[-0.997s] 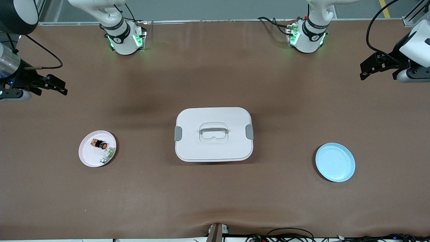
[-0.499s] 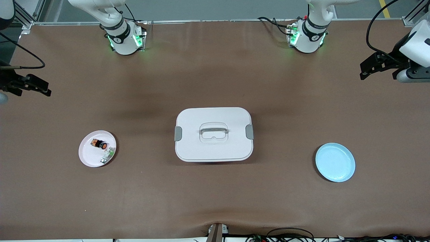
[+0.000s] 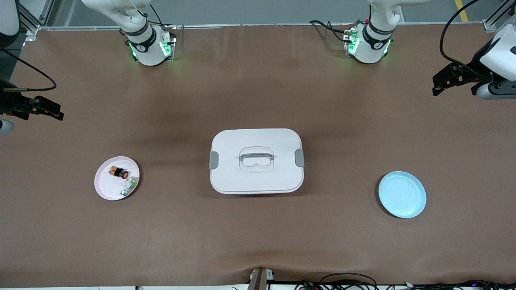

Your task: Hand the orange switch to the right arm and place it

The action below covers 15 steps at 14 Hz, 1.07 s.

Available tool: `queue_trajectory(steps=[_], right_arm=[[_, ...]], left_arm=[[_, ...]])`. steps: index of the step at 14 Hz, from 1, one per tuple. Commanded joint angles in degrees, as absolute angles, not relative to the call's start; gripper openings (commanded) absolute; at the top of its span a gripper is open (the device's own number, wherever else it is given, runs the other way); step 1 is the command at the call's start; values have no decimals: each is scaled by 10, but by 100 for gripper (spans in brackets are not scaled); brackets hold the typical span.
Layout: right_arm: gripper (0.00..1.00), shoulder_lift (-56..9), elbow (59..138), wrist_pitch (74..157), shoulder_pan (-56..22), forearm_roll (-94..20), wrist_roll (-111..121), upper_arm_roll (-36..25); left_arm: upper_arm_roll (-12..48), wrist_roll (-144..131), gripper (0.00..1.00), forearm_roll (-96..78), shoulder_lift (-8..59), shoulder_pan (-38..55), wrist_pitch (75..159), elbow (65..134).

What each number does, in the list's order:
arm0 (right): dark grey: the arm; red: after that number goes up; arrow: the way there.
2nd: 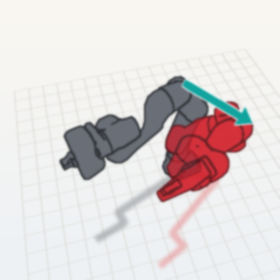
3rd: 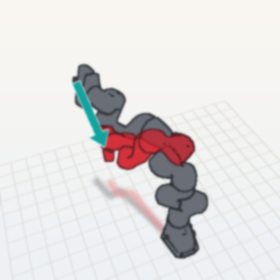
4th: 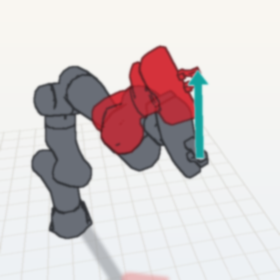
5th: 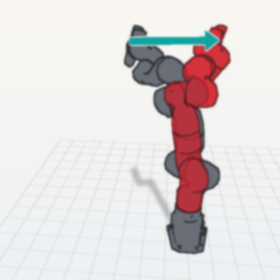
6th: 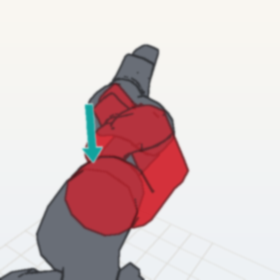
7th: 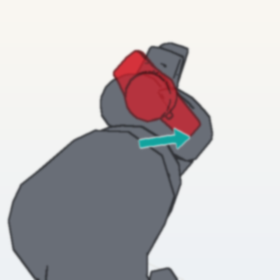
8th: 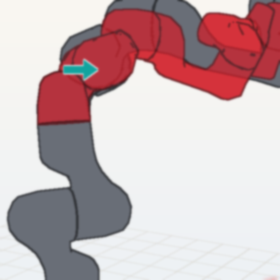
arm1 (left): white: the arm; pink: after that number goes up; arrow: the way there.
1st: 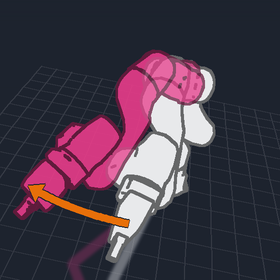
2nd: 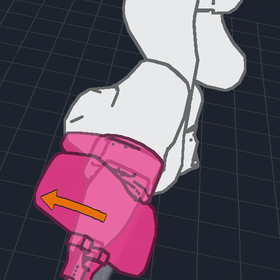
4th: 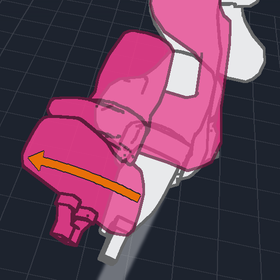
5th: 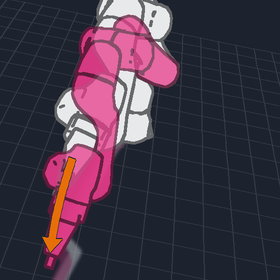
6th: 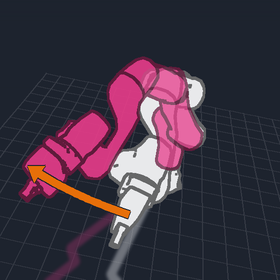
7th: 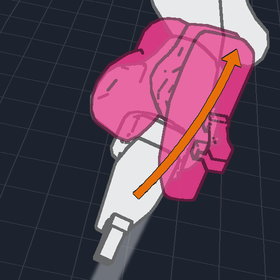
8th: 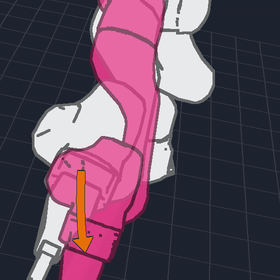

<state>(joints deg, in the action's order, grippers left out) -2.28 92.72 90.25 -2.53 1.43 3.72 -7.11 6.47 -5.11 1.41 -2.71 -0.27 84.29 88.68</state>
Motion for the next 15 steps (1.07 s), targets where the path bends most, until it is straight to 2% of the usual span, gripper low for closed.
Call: queue_trajectory(steps=[1, 8, 12, 15], right_arm=[[100, -40, 910, 890, -25, 15, 34, -67], [100, -47, 904, 889, 0, 13, 35, -45], [100, -47, 904, 891, 6, 13, 33, -33], [100, -48, 892, 891, 2, 13, 33, -33]], left_arm=[[65, -57, 100, 11, -33, -5, 836, 885], [64, -45, 100, 9, -53, -6, 839, 885], [64, -45, 100, 8, -84, -7, 848, 918], [63, -42, 100, 8, -82, -11, 845, 914]])
